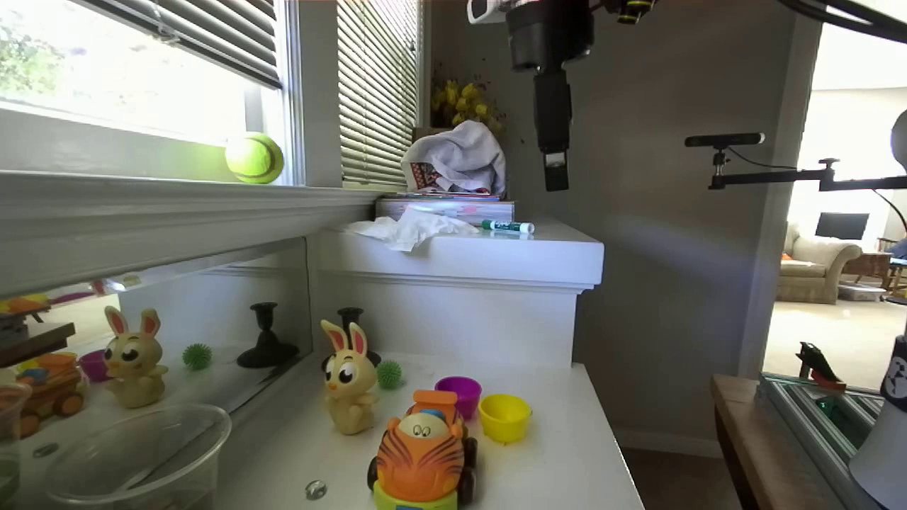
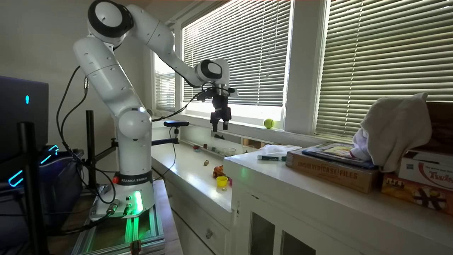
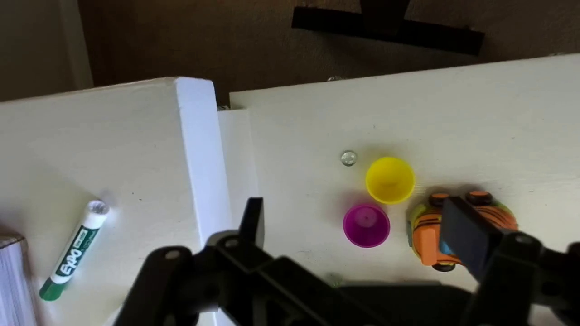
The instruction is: Put the purple bowl on the window sill
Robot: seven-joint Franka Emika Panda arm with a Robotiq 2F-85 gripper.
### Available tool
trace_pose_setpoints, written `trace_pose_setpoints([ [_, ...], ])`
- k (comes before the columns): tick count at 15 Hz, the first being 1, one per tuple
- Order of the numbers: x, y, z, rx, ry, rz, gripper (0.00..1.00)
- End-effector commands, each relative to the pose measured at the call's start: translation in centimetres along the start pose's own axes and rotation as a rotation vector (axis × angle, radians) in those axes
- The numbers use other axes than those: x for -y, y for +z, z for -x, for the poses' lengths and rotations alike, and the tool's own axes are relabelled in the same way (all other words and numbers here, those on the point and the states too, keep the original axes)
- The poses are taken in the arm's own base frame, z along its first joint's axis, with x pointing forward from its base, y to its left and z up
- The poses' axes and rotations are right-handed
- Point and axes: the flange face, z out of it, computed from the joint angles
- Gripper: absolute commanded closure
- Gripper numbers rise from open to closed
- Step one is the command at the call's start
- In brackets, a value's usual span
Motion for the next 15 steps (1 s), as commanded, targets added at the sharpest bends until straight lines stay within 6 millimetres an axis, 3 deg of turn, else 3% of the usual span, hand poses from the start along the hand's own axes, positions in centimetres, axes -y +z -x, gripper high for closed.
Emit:
trace_pose_setpoints([
  [1,0.8,1.8,-2.0,0.034,0.134,0.018,0.00],
  [6,2.2,5.0,-4.1,0.056,0.308,0.009,0.00],
  [15,2.4,11.2,-7.9,-0.161,0.498,-0.062,0.00],
])
